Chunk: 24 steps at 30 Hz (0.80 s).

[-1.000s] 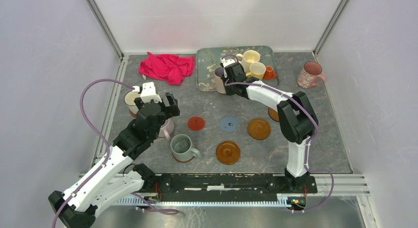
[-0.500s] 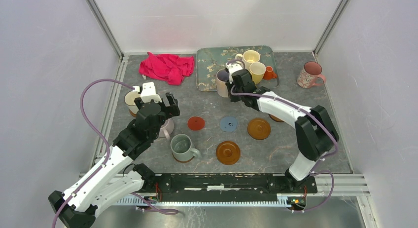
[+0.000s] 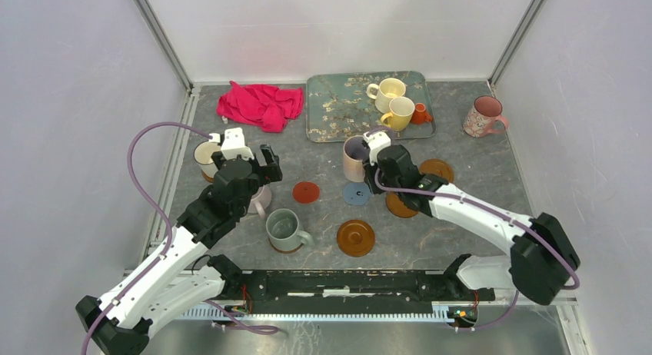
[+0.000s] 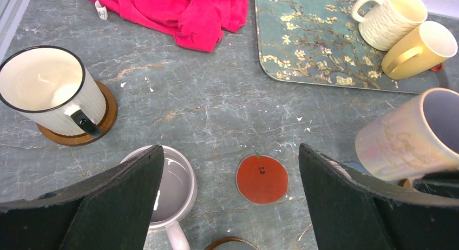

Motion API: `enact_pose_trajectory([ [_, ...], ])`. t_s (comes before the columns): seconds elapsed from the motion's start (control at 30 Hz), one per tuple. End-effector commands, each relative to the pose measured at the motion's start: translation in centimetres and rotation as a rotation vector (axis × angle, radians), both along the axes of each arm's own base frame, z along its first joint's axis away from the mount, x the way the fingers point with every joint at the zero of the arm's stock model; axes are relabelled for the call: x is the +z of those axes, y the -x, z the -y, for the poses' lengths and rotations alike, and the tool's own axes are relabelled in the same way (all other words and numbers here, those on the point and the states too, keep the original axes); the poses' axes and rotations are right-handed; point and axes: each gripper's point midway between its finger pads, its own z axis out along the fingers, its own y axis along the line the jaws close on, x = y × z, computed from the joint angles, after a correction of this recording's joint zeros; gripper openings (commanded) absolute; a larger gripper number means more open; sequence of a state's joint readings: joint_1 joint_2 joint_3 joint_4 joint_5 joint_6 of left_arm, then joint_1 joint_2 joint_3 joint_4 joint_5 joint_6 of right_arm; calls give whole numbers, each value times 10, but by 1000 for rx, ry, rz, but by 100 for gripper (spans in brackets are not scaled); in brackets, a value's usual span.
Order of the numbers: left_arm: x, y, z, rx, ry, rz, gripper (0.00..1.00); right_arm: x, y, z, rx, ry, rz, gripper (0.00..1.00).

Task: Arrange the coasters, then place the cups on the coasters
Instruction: Place the cup on the coaster.

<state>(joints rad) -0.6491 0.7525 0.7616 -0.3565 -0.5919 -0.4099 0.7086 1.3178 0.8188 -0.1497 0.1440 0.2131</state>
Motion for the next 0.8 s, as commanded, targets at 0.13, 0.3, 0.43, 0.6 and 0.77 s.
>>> enact_pose_trajectory([
  [0.13,5,-5,4,9,44,17,100,44,27,-9,39,-170,151,0],
  [0.3,2,-6,5,12,36,8,100,35,57,-7,96,-167,133,0],
  [0.43,1,-7,5,13,33,5,100,29,80,-7,152,-183,124,0],
  [0.6,1,-7,4,16,31,3,100,13,109,-11,211,-182,71,0],
  [0.77,0,-7,4,18,31,3,100,-3,135,-15,258,-182,40,0],
])
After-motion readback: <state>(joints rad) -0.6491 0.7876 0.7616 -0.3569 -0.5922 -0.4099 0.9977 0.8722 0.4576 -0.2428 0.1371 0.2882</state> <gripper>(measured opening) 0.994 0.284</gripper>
